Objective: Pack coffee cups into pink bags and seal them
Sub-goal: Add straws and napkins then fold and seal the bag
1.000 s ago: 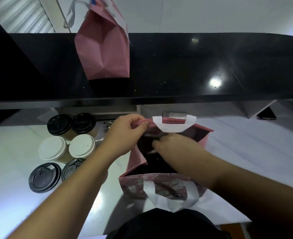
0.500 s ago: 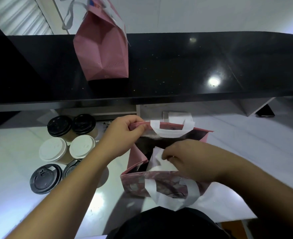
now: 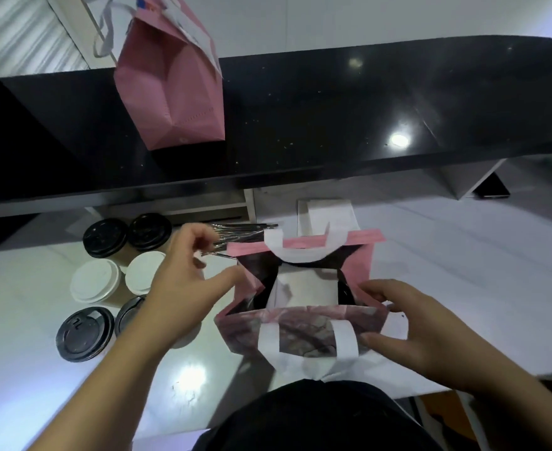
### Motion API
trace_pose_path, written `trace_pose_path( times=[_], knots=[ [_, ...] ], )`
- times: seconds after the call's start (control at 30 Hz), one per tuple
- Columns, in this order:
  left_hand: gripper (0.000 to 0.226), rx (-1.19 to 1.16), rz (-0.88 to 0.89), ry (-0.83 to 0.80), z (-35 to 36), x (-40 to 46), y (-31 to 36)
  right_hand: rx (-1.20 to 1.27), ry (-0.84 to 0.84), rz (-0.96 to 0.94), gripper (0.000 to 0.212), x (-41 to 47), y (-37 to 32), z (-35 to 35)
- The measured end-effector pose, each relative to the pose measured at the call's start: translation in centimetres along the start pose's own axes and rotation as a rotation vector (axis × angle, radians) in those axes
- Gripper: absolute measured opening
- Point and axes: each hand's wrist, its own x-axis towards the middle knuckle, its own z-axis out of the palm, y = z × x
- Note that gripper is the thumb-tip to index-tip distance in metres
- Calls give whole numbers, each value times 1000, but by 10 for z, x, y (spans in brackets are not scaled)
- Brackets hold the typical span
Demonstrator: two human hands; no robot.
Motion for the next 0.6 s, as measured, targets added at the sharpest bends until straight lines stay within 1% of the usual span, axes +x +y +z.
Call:
trace_pose_path(
  times=[0.03,0.07,0.1,0.17,0.23,0.3,0.43,0.53,0.6],
  knots=[
    [47,-47,-28,-4,-2,-7,-6,37,11,17,52,3,1,4],
    [42,-66,-32,-59,-3,-13,-14,79,31,27,50,6,2,8],
    [39,-62,-27,-149,-4,-21,-22,120,47,34,49,9,4,11],
    [44,-62,-32,-313,-4,-34,-33,195,57,46,49,13,7,16],
    [52,-104,-47,-369,0,-41,-37,251,60,62,44,16,9,20],
    [54,-116,-27,-395,2,-42,-36,311,77,78,38,18,11,23],
    [52,-58,12,-393,10,-38,-35,472,94,70,37,24,9,28],
    [58,-64,-18,-344,22,-37,-35,666,62,105,38,31,4,33],
    [63,-95,-54,-281,28,-35,-38,729,83,138,35,33,3,36]
  ],
)
